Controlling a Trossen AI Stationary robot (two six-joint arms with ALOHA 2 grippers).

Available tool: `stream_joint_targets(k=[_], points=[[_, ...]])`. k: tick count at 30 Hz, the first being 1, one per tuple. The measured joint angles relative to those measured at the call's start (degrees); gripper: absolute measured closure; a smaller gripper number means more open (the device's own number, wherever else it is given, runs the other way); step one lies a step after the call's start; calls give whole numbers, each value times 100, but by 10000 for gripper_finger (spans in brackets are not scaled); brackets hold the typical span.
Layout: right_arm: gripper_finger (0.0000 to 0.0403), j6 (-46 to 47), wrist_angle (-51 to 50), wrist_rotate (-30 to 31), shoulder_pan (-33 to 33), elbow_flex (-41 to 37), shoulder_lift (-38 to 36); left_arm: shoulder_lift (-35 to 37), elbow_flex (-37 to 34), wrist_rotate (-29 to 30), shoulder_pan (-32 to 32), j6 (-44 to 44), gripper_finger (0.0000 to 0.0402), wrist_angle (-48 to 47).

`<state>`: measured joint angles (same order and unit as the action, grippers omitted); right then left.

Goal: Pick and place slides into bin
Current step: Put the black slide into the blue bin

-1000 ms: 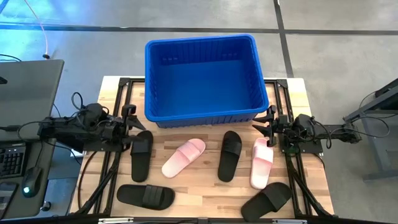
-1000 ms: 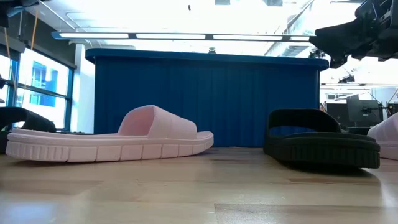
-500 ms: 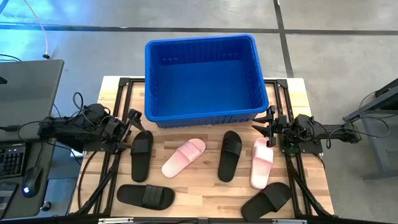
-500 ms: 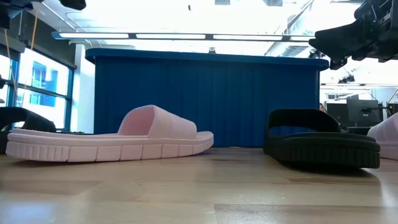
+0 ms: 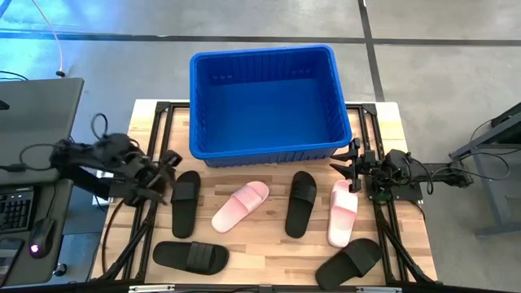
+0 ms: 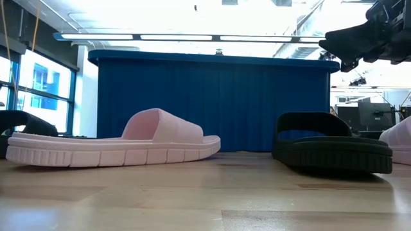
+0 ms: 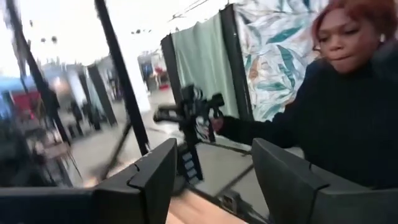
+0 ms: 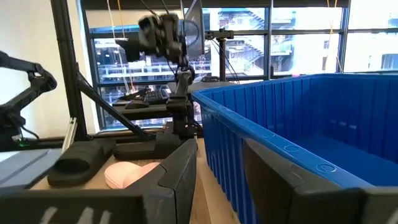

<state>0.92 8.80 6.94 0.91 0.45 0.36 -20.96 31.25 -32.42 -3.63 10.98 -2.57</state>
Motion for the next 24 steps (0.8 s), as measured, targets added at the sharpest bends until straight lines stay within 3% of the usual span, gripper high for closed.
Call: stream_joint_targets(k=[4, 8, 11, 17, 24], points=[[279, 543, 148, -2, -1, 0, 0, -606, 1519, 601, -225, 1067, 208, -1433], [279, 1524, 752, -159, 0, 2, -2, -1374, 3044, 2250, -287, 2070, 208, -3444], [279, 1881, 1134, 25, 2, 1, -3, -1998, 4023, 3193, -277, 2200, 208, -4438], [279, 1887, 1075, 144, -2, 26, -4, -2954, 5322, 3191, -281, 2299, 208, -5420], [279, 1628, 932, 194, -9, 37, -4, -3513, 5653, 3415, -277, 2047, 208, -5835]])
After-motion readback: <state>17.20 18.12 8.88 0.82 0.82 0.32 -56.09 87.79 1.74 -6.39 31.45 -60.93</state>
